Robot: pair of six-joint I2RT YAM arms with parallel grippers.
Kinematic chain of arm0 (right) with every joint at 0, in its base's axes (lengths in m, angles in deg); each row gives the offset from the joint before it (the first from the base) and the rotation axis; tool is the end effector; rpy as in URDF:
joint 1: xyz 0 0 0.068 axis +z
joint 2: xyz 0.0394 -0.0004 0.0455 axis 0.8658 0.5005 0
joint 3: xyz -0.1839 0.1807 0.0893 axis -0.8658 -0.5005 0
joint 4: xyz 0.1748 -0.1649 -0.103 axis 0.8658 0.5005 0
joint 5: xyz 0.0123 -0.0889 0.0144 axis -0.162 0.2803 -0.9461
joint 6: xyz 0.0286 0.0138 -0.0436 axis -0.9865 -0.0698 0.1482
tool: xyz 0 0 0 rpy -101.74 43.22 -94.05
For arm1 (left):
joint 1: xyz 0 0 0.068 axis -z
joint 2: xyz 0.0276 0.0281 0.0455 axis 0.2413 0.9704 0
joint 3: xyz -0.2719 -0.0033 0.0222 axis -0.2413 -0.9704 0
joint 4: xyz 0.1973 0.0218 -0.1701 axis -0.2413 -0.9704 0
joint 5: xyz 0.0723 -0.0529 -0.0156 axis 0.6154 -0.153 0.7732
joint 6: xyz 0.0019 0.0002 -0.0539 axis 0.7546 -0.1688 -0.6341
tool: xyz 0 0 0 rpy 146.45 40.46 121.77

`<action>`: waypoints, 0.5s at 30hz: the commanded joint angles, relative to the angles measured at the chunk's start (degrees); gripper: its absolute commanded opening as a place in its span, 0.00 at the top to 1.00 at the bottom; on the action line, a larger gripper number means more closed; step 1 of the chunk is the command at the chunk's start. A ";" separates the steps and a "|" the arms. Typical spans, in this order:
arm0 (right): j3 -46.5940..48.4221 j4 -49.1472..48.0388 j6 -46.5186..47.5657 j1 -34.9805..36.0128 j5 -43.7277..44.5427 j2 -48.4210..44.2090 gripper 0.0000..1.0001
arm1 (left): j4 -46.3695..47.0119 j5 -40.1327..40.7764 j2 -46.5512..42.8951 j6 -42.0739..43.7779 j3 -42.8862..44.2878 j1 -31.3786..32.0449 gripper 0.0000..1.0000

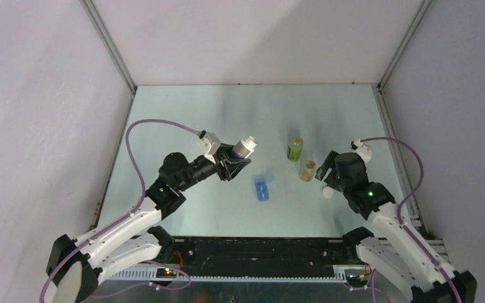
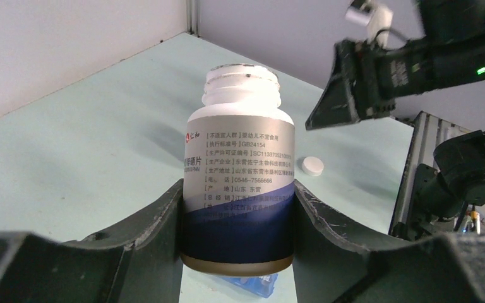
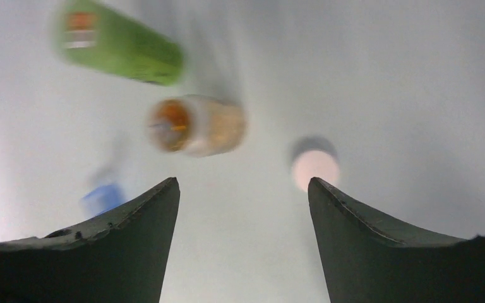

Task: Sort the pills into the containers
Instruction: Place the lid of the pill bottle at the center of the board.

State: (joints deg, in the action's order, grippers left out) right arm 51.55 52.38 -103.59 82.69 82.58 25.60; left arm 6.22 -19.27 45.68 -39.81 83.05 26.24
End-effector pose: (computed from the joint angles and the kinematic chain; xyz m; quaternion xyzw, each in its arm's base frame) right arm 0.1543 0.0516 0.2331 0.2054 0.8901 0.0606 0.4024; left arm 0.1538 -0.1446 0.3030 0.2993 0.6127 -0.3923 0.6173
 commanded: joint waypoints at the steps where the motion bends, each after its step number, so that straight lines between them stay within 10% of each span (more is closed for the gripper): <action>1: 7.98 -0.04 6.00 6.44 -5.49 -7.08 0.21 | 2.70 0.36 -0.88 -3.00 0.34 -0.30 1.00; 6: 10.06 -14.73 3.69 15.15 -25.96 -11.52 0.08 | 2.43 -4.35 -0.19 -3.74 1.24 -0.30 1.00; 15: 13.99 -35.93 -2.52 22.63 -26.11 -0.76 0.00 | 4.54 -15.40 1.35 -4.30 2.14 -0.13 1.00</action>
State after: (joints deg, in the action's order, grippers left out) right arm 61.02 27.84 -103.65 103.89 57.69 19.98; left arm 7.09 -28.71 46.97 -42.89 83.05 26.24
